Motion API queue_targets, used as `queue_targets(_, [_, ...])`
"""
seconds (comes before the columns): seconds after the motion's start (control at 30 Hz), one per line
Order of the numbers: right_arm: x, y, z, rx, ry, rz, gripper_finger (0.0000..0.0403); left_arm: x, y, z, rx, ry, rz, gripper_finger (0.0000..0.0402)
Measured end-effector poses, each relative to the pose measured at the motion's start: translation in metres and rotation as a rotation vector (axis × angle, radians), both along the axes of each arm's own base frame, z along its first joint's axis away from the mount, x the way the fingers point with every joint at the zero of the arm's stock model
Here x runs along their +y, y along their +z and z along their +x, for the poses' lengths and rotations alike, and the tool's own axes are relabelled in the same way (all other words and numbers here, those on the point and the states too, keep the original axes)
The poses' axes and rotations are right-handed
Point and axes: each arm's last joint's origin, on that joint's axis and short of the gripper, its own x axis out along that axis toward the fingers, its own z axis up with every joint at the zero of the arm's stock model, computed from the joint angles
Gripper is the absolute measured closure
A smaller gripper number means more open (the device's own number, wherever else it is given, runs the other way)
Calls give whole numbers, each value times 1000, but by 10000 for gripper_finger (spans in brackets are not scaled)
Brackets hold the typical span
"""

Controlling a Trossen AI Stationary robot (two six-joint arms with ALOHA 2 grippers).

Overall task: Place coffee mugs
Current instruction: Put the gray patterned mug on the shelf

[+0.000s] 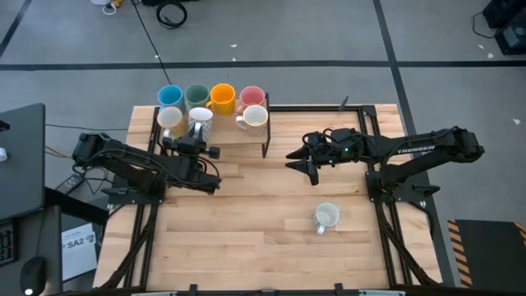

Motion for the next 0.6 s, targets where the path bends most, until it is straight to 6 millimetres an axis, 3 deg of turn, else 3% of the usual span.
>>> queue_targets(0.6, [0,0,0,0,0,0,230,1,-5,-1,19,34,-142,322])
